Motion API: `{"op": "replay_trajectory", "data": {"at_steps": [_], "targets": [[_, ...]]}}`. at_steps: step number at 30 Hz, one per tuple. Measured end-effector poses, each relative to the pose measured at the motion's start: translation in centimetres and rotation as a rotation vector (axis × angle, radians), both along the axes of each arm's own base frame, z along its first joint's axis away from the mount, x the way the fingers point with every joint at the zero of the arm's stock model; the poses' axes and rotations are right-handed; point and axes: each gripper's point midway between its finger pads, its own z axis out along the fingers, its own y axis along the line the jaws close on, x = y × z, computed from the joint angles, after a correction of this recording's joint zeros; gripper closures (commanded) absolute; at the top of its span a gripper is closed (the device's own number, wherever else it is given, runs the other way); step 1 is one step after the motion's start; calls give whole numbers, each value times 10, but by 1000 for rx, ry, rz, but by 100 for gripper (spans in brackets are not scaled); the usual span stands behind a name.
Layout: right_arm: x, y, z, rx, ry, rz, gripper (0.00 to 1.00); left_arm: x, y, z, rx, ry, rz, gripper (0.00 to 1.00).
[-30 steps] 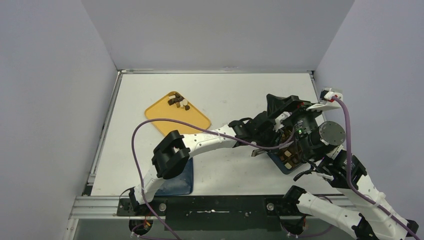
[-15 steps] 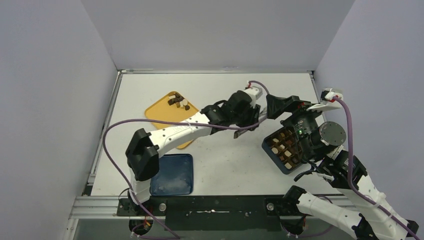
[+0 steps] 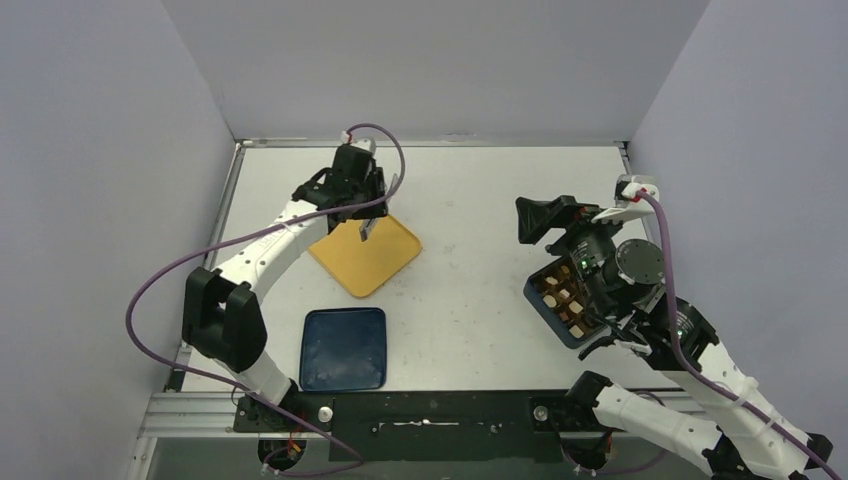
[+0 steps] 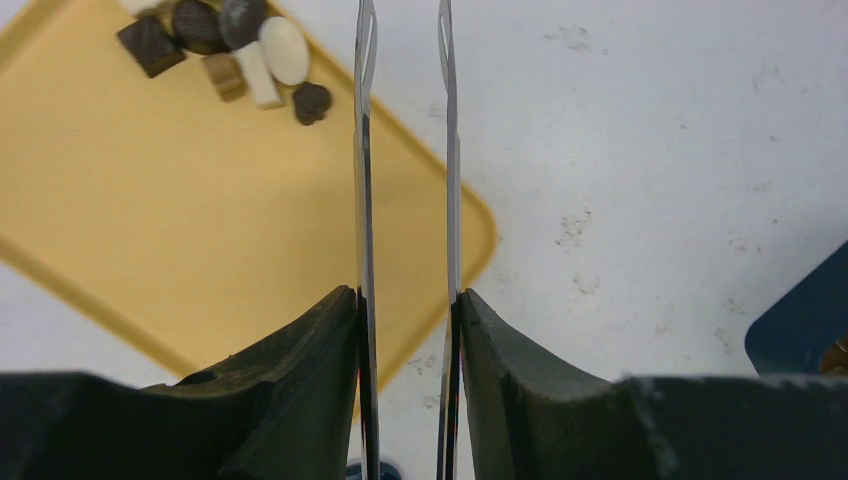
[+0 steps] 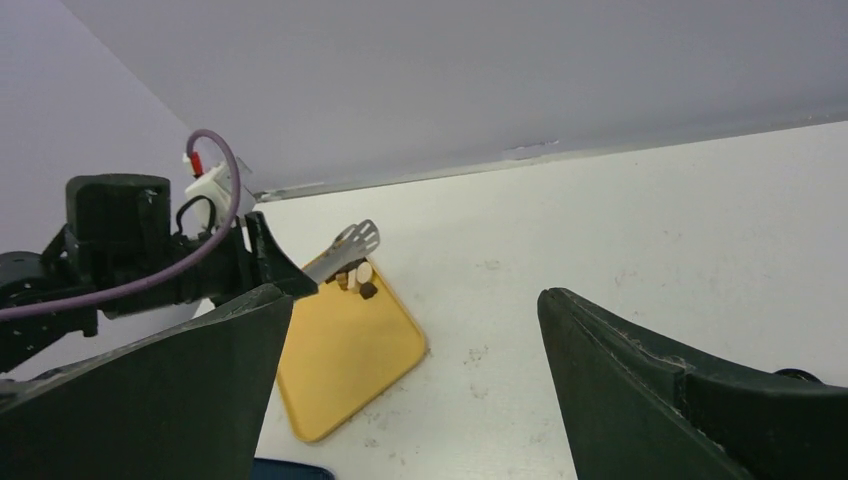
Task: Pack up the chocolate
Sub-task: Place the fake chocolate in the packing box, then pick up the fake chocolate from the plate.
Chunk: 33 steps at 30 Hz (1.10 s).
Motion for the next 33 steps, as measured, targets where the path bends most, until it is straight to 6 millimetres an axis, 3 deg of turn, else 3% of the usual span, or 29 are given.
{"op": "replay_trajectory", "data": {"at_steps": [8,14,23,33], "targets": [[16,24,-31,-83,69,33,0,11,77,-14,22,54,155,63],[20,32,-49,-118,102,50,0,17,114,-20,14,87,225,63],[21,34,-51,-112,95,50,0,17,111,-52,6,177,187,63],[21,34,-50,-109,91,50,0,16,106,-54,-9,188,167,63]]}}
